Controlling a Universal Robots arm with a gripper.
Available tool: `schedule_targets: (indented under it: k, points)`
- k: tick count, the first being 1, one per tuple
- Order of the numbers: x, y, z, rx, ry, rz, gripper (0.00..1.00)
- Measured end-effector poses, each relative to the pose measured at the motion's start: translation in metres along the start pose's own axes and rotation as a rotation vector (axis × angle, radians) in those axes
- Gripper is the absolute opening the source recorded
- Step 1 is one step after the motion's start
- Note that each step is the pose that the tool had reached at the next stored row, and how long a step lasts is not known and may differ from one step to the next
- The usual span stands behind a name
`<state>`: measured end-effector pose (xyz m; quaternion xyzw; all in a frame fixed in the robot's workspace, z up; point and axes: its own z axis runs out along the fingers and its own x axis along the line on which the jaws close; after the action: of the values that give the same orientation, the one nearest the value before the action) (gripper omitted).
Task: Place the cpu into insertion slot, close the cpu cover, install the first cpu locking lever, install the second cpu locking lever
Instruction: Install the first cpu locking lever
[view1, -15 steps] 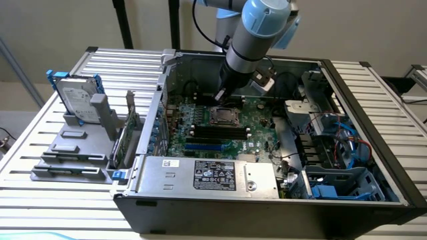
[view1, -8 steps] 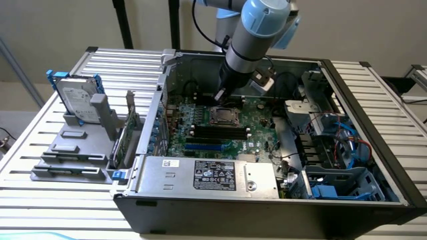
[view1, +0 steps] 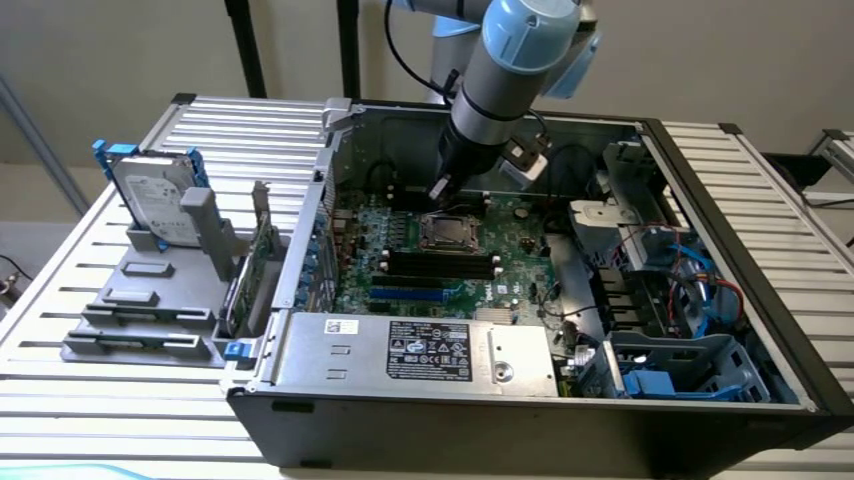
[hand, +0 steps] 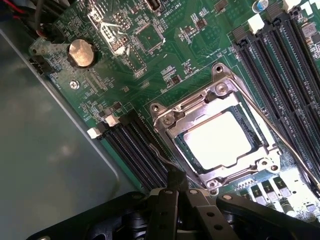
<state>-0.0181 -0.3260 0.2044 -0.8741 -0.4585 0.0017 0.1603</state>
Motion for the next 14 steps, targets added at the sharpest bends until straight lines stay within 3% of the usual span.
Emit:
schedule_targets:
  k: [14]
  points:
    - [0.0023,0.0053,0.0034,-0.0001,-0.0001,0.000,0.11]
